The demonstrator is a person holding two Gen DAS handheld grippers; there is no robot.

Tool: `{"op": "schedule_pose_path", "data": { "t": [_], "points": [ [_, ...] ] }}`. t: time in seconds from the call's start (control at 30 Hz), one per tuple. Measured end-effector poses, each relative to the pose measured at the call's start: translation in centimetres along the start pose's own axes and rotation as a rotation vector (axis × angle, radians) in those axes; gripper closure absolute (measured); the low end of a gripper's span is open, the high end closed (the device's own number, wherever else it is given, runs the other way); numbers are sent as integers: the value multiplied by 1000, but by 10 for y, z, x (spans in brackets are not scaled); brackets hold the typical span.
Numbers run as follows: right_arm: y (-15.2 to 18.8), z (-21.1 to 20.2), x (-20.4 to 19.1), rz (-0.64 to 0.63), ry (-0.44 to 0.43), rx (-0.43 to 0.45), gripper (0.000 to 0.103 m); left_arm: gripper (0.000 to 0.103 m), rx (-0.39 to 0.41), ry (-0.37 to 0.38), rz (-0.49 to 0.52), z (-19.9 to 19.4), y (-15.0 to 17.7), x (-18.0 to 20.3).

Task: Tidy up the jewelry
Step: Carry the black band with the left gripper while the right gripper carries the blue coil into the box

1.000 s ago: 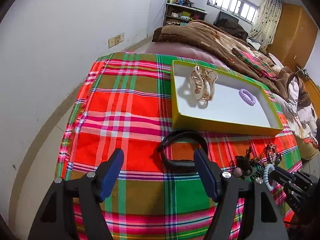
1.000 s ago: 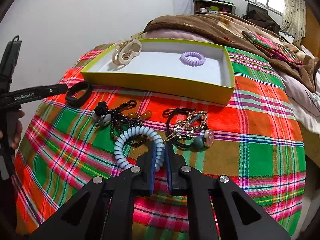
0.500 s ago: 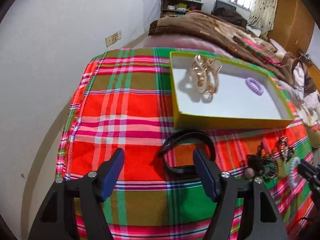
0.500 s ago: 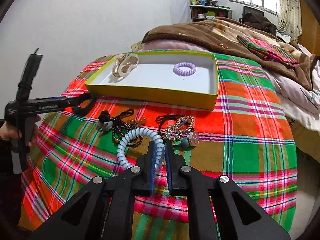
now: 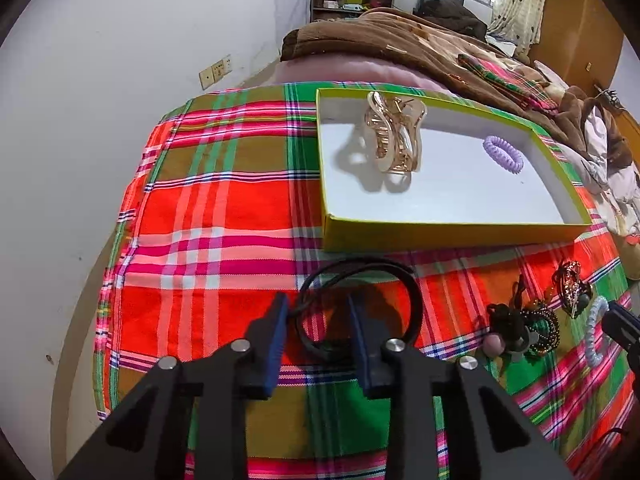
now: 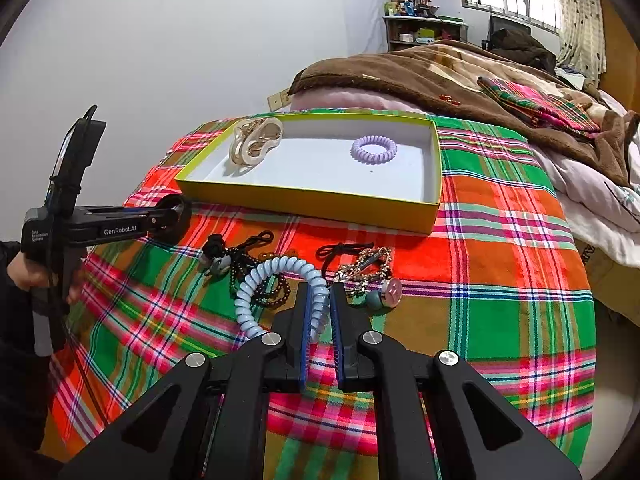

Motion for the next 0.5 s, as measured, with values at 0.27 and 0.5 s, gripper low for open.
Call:
{"op": "schedule_pose_path", "data": {
  "t": [0.27,0.5],
  "points": [
    [0,-1,1,7,-5,5,94,88,9,-10,-43,-6,5,-5],
    [0,-2,2,12,-5,13,94,92,28,16,-83,-15,10,-5]
  ]
}}
Point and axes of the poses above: each gripper's, at about its wrist camera, not at the fingertips, and z roughly the way its jaws point, x to its right, y to its underside, the point moved 5 cm from there along z, roughly the way its jaws point, and after that the axes turned 7 degrees about y, right-handed, at the moved point
